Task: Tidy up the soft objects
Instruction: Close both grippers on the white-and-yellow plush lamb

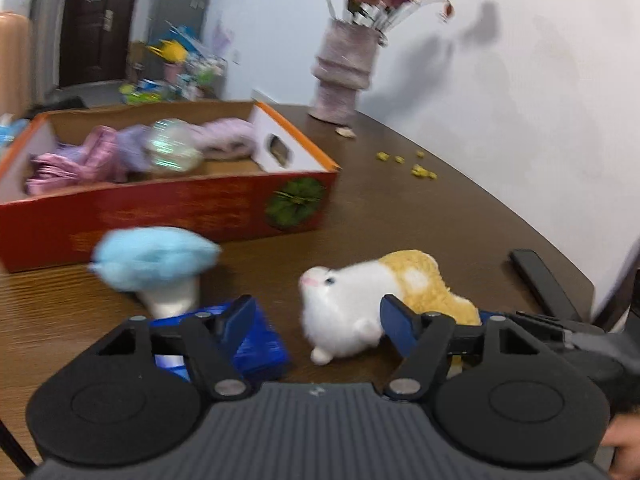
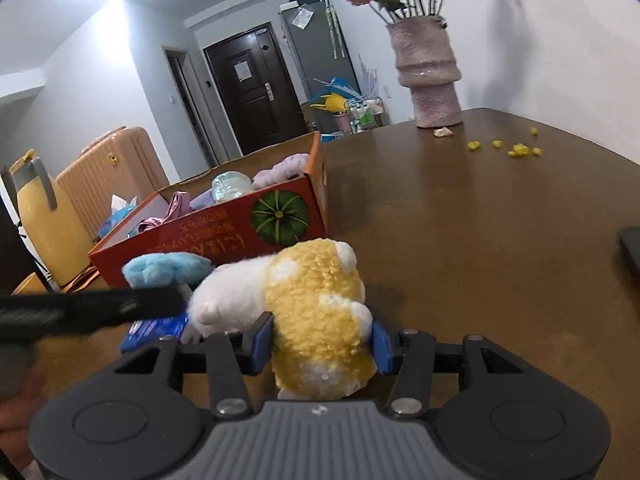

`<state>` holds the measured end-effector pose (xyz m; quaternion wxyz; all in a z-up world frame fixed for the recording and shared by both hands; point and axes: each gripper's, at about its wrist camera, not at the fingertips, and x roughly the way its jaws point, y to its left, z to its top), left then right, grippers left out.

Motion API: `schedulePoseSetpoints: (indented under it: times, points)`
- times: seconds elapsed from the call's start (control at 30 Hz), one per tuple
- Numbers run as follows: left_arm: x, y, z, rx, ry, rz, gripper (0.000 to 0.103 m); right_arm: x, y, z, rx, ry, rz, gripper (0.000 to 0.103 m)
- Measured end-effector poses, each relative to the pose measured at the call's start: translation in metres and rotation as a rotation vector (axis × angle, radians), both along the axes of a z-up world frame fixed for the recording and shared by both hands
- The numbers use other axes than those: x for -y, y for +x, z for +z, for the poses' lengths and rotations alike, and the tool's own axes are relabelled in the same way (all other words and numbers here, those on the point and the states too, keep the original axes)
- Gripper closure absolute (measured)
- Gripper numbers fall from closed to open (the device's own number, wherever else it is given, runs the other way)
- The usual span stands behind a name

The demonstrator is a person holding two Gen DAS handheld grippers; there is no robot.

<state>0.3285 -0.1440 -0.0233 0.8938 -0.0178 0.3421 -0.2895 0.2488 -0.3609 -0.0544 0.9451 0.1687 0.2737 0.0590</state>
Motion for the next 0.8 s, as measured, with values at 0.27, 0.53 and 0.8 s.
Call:
schedulePoseSetpoints:
  times: [0.27,0.53,0.8]
  points:
    - [0.01,0.011,-0.015,-0.098,-0.042,-0.042,0.056,0.001,-0.007,-0.004,0.012,-0.008,0.001,0.056]
    - [0.005,-0.001,-0.005,-0.075,-0.044,-0.026,0.058,0.0,-0.012,0.002,0.015,-0.001,0.019,0.058]
    - [-0.015,-0.03,0.024,0.008,-0.081,-0.011,0.058,-0.011,-0.037,0.028,0.079,-0.017,0.037,0.058]
